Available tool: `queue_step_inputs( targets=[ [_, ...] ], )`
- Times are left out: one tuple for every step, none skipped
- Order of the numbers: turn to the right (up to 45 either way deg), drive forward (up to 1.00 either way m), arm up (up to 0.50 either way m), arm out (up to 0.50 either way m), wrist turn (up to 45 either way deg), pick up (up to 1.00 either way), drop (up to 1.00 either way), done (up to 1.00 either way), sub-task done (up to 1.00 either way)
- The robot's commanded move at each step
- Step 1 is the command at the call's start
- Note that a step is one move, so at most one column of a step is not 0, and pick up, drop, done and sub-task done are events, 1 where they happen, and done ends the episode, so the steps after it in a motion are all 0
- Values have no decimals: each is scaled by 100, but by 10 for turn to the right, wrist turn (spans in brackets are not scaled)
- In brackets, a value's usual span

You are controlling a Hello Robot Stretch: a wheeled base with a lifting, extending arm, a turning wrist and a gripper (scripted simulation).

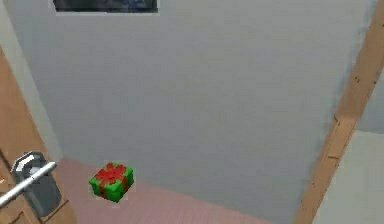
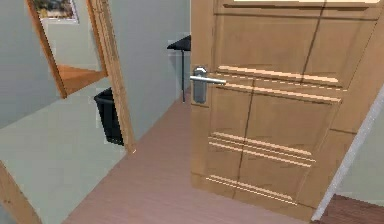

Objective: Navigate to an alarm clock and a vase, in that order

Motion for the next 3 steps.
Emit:
queue_step_inputs(
  targets=[
    [0, 45, 0, 0, 0, 0, 0, 0, 0],
    [-450, 0, 0, 0, 0, 0, 0, 0, 0],
    [-180, 0, 0, 0, 0, 0, 0, 0, 0]
  ],
)
